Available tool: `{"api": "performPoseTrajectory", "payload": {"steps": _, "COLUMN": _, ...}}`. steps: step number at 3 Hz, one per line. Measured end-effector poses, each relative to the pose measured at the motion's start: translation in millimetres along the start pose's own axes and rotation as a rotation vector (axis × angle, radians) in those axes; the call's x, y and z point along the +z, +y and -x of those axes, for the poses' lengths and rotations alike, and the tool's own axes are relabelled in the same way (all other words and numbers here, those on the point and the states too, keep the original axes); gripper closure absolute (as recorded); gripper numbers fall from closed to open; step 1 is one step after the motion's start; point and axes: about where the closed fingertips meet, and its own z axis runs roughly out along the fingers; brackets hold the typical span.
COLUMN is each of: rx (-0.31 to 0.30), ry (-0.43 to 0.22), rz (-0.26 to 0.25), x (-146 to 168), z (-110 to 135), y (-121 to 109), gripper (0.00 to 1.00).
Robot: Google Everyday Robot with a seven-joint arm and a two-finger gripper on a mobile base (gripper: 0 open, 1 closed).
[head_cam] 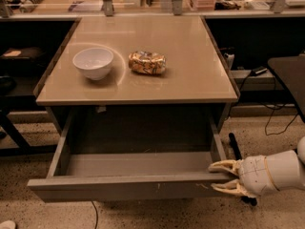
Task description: Open top drawer
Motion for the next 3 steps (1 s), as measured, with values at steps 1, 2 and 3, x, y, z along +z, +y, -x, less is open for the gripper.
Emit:
{"api": "performPoseTrajectory", "payload": {"steps": 1, "rx": 0.000, "ry": 0.000, "rz": 0.000, "x": -3, "z": 3, "y": -1, "gripper": 1.00}}
{"api": "performPoseTrajectory", "payload": {"steps": 2, "rx": 0.003, "ry": -0.010, "rz": 0.007, "x": -6, "z": -1, "y": 13, "gripper": 1.00}}
{"api": "performPoseTrajectory", "payload": {"steps": 3, "rx": 0.005, "ry": -0.017, "rz": 0.011, "x": -9, "z": -2, "y": 22, "gripper": 1.00}}
